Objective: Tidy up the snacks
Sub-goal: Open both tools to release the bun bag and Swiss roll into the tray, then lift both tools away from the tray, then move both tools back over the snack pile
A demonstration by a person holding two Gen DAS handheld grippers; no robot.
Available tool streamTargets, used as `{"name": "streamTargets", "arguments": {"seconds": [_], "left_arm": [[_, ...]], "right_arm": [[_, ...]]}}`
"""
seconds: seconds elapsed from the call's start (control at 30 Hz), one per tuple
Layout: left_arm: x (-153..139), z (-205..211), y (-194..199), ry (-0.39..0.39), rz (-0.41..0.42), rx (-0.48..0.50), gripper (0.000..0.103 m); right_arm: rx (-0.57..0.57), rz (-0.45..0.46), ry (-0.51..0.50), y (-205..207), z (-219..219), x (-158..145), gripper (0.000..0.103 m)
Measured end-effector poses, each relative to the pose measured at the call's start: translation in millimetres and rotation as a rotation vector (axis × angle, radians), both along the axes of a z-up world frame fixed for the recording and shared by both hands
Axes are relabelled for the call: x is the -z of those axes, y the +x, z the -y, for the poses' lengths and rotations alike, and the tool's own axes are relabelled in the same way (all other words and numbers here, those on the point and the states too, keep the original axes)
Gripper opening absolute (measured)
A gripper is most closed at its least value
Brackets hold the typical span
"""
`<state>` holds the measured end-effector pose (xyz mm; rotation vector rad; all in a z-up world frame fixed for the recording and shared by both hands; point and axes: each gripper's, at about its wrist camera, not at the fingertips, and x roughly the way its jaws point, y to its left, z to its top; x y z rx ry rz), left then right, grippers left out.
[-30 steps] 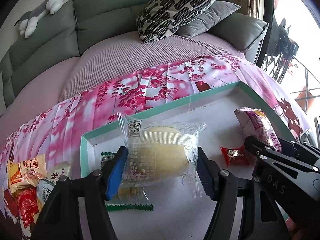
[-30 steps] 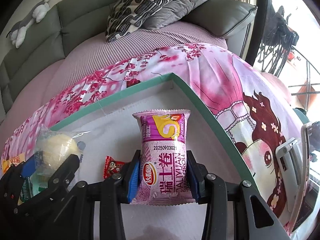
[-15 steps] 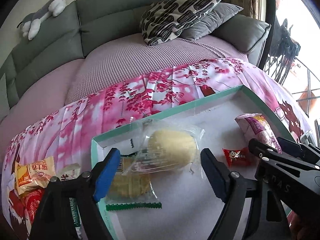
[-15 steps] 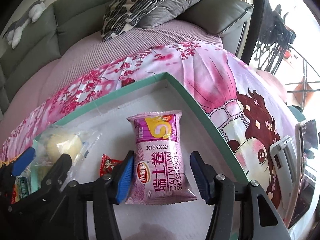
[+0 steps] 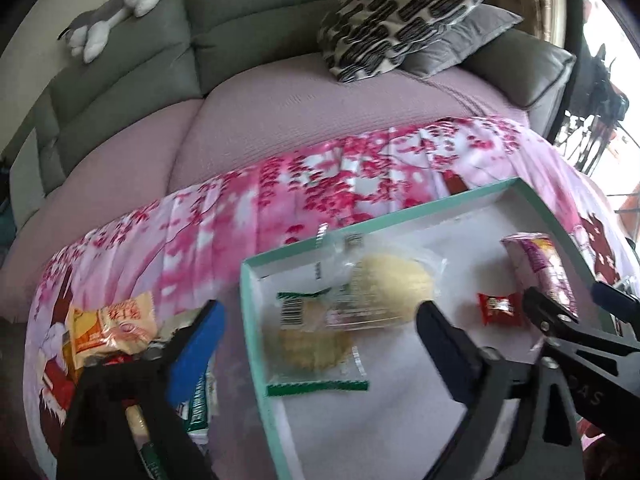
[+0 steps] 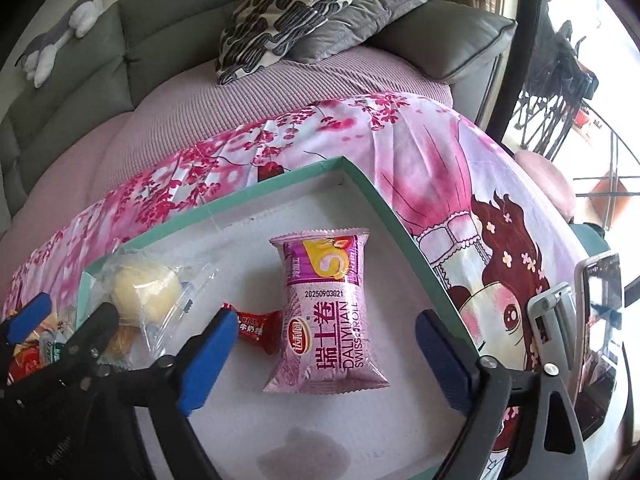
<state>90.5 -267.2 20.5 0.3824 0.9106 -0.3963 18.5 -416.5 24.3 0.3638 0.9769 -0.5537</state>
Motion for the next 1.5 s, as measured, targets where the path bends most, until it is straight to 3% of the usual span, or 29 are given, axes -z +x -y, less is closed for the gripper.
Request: {"name": "streamTargets", "arguments": {"seconds": [0.1,0.53,0.77,0.93,1.07,1.5], "left_arm": [[-0.4,-8.2,5.5,-0.022,-0.009,-0.028,0.099],[-2.6,-22.2,12.1,-0.108,-0.051,-0.057,0.103],[-14.7,-42.9,11.9,-0.115,-0.011,-0.102,0.103],[-25.9,-73.6,15.1,-0.144,0.008,-0.167,0.103],[-36.1,-104.8,12.4,-0.109,0.055,-0.237,0.103],[-61.4,-249.1,11.5,-0.066,0.085,-0.494,0.103]], "right_arm": [[-0.003,-0.007,-0.006,0.1,-0.5,0.4,0.103],[-0.025,0.018,-0.016,2.1,-3.9,-1.7,0.103],[-0.037,0.018,-0.032,3.2,-15.8,-7.6,0.103],[-0.077,0.027,-0.044,3.7,-34.4,-17.7,0.103],[-0.125,0.031,-0.054,6.7,-54.7,-25.5,0.103],[-0.333,0.125,0.017,25.5,-136.0,-50.7,0.103]]}}
